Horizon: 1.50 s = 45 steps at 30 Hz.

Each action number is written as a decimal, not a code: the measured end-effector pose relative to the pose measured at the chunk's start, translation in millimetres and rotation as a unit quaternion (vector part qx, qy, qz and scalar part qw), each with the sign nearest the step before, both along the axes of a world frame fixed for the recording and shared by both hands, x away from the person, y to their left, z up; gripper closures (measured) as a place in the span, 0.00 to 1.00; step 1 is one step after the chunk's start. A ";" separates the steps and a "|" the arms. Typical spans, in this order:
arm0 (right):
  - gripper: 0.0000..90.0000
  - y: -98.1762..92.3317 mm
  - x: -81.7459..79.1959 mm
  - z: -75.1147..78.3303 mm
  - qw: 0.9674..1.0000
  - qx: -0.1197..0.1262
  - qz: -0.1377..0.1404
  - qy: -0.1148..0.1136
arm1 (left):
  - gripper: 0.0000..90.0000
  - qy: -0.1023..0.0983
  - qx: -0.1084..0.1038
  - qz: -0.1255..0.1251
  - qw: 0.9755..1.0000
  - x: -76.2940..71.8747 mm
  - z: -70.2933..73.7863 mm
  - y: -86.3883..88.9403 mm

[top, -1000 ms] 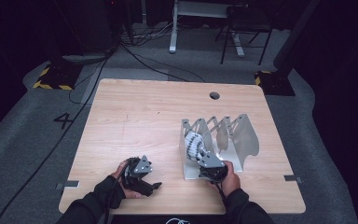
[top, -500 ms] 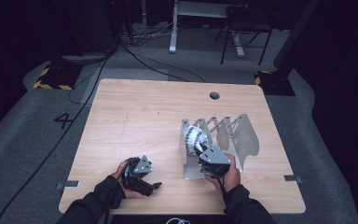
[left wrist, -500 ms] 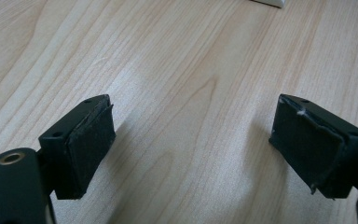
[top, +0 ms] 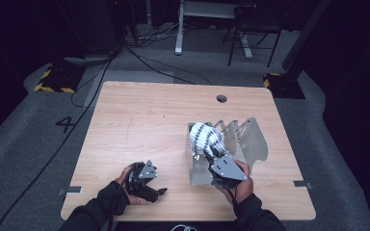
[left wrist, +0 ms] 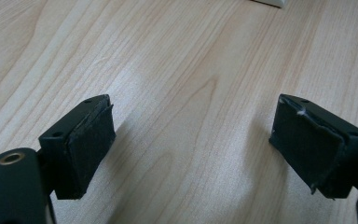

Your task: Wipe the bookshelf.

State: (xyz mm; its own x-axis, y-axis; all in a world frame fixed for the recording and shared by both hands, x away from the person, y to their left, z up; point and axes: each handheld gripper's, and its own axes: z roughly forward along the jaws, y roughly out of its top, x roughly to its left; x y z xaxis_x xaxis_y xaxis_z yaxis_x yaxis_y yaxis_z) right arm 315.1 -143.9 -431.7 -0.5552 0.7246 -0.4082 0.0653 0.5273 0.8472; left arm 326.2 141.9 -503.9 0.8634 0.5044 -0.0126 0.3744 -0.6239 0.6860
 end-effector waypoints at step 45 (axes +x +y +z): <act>0.85 9.5 4.2 -46.0 0.970 -0.069 0.179 0.146 | 0.15 0.001 -0.001 0.003 1.000 -0.1 0.0 -2.1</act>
State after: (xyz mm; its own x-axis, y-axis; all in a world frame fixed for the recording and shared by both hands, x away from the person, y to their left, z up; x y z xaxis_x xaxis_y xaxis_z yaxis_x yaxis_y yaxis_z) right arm 319.3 -134.4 -477.7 -0.8684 0.4133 -0.2740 0.0840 0.6671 0.7402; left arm 326.0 139.7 -503.9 0.8606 0.5090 -0.0144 0.3788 -0.6209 0.6863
